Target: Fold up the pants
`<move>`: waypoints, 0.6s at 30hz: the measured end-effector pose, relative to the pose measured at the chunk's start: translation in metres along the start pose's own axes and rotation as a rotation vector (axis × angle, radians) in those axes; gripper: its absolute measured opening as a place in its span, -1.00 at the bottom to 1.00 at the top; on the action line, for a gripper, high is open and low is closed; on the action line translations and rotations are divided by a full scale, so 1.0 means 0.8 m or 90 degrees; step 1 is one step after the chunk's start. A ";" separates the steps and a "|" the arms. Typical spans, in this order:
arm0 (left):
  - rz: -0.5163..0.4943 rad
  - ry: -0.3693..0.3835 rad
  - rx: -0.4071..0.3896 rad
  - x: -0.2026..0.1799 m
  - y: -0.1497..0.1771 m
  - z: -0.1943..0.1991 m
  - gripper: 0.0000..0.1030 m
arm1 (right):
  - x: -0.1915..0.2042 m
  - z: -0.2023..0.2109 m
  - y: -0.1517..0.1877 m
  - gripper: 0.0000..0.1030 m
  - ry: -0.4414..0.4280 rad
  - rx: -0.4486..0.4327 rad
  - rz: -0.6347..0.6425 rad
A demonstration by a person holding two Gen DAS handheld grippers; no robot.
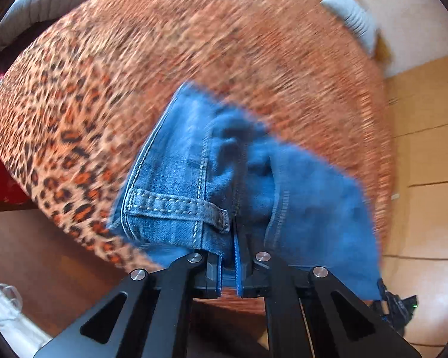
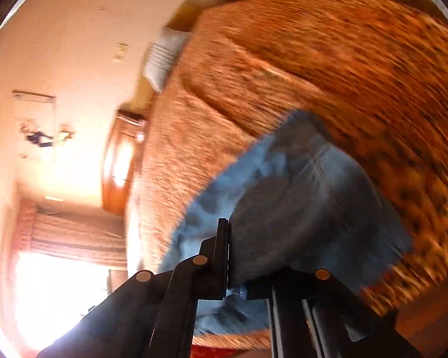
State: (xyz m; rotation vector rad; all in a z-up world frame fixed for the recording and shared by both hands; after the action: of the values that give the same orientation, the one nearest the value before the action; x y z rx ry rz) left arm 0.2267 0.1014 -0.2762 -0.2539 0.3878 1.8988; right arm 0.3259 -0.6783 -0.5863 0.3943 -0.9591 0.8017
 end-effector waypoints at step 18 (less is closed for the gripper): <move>0.008 0.035 -0.012 0.041 -0.066 0.065 0.19 | 0.023 0.002 -0.078 0.26 0.197 0.029 0.084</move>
State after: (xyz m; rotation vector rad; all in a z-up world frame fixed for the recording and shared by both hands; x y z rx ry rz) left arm 0.2653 0.1669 -0.2476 -0.3168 0.4092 1.9116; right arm 0.3784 -0.7124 -0.5672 0.2378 -0.6834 0.9742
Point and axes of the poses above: each gripper's, at about its wrist camera, not at the fingertips, and z roughly against the way its jaws point, x to its left, y to its underside, the point moved 6 cm from there along -z, roughly the way its jaws point, and after that the axes turned 13 degrees about x, right-handed, at the moved point
